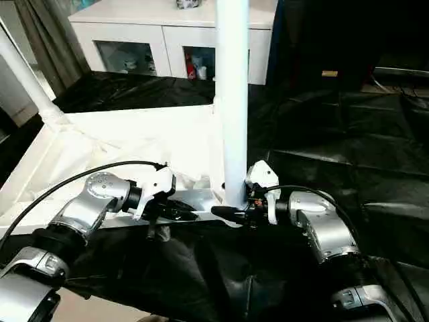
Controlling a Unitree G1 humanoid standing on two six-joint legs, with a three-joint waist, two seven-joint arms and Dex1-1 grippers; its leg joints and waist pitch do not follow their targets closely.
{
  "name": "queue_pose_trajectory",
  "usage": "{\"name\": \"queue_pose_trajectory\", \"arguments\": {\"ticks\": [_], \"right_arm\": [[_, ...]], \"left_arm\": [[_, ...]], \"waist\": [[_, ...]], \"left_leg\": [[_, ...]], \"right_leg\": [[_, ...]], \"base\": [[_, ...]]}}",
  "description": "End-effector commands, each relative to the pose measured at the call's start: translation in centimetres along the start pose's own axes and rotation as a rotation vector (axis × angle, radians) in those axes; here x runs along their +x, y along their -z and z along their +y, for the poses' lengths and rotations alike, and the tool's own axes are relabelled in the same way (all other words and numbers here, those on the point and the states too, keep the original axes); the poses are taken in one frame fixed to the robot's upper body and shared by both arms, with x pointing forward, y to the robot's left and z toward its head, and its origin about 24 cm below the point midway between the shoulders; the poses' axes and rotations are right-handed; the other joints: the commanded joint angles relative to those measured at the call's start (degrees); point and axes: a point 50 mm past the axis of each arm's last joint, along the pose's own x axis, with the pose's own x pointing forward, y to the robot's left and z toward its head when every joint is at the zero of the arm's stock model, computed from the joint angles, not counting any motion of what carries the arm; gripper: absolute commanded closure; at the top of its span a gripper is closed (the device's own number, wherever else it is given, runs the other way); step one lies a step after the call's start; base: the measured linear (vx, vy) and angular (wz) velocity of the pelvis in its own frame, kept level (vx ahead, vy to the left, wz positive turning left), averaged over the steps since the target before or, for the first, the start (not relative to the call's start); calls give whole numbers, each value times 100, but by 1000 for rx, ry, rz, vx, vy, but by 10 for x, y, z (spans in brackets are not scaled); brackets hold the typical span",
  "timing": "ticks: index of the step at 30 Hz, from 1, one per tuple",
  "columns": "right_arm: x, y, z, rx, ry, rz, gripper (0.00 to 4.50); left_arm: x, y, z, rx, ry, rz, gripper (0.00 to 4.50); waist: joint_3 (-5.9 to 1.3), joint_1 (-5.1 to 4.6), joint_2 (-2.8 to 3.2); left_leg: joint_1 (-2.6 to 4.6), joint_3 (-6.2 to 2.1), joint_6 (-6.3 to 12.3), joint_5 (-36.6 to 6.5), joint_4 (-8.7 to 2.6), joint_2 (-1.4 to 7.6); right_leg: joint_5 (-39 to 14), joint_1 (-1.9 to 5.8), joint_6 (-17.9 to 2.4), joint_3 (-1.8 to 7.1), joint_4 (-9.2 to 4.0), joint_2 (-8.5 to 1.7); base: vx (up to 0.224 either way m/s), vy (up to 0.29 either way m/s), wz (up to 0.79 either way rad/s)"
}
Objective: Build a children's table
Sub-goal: Rotate leg to tighten
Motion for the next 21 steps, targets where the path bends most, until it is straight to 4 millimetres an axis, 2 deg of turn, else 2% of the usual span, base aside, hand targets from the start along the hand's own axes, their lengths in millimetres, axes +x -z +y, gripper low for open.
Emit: {"name": "queue_pose_trajectory", "arguments": {"ticks": [1, 2, 4, 5, 7, 10, 11, 12, 16, 17, 18, 21], "right_arm": [[6, 0, 3, 7, 3, -7, 153], [10, 3, 0, 37, 87, -13, 165], [12, 5, -3, 52, 145, -18, 172], [14, 7, -6, 61, 209, -23, 174], [21, 10, -13, 119, 349, -49, 175], [41, 18, -17, 183, 585, -44, 176], [46, 18, -17, 184, 624, -44, 176], [51, 18, -17, 195, 664, -50, 176], [67, 14, -14, 209, 699, -61, 176], [72, 11, -11, 201, 669, -72, 141], [76, 6, -9, 190, 620, -97, 120], [74, 1, -8, 187, 554, -129, 97]], "left_arm": [[2, -7, 3, -5, -62, -69, 450], [6, -8, 11, -14, -158, -62, 450], [8, -8, 15, -23, -214, -52, 450], [10, -8, 19, -31, -261, -47, 450], [15, -12, 26, -68, -353, -63, 450], [30, -21, 38, -131, -532, -60, 450], [32, -22, 40, -137, -561, -54, 450], [35, -23, 41, -145, -588, -53, 450], [47, -30, 40, -156, -593, -67, 450], [51, -32, 38, -148, -568, -72, 450], [55, -34, 36, -129, -533, -76, 450], [53, -35, 35, -102, -492, -78, 450]], "waist": [[-398, -1, -191], [-392, -12, -197], [-385, -16, -196], [-388, -12, -201], [-370, -49, -200], [-351, -127, -183], [-360, -120, -197], [-363, -118, -172], [-373, -108, -172], [-379, -96, -135], [-382, -101, -149], [-377, -96, -143]], "left_leg": [[145, -147, 709, -734, -330, 342], [147, -148, 690, -764, -334, 345], [174, -145, 572, -881, -341, 330], [171, -156, 541, -893, -348, 333], [173, -164, 435, -993, -372, 319], [194, -162, 230, -1143, -407, 307], [210, -175, 191, -1192, -409, 300], [207, -173, 186, -1184, -401, 298], [172, -173, 328, -1075, -392, 284], [168, -178, 383, -1047, -384, 283], [170, -175, 407, -1045, -383, 285], [168, -177, 487, -1121, -383, 289]], "right_leg": [[-451, 202, -1473, 221, -367, -375], [-505, 195, -1455, 224, -376, -370], [-739, 179, -1435, 225, -408, -371], [-786, 200, -1414, 224, -412, -382], [-984, 192, -1348, 223, -436, -375], [-1160, 168, -1320, 237, -465, -367], [-1226, 191, -1284, 230, -483, -379], [-1203, 189, -1276, 237, -481, -387], [-990, 223, -1225, 234, -485, -391], [-896, 226, -1231, 229, -473, -395], [-856, 226, -1230, 226, -478, -392], [-901, 234, -1235, 221, -480, -392]], "base": [[0, 0, 0], [0, 0, 0], [0, 0, 0], [0, 0, 0], [0, 0, 0], [0, 0, 0], [0, 0, 0], [0, 0, 0], [0, 0, 0], [0, 0, 0], [0, 0, 0], [0, 0, 0]]}}
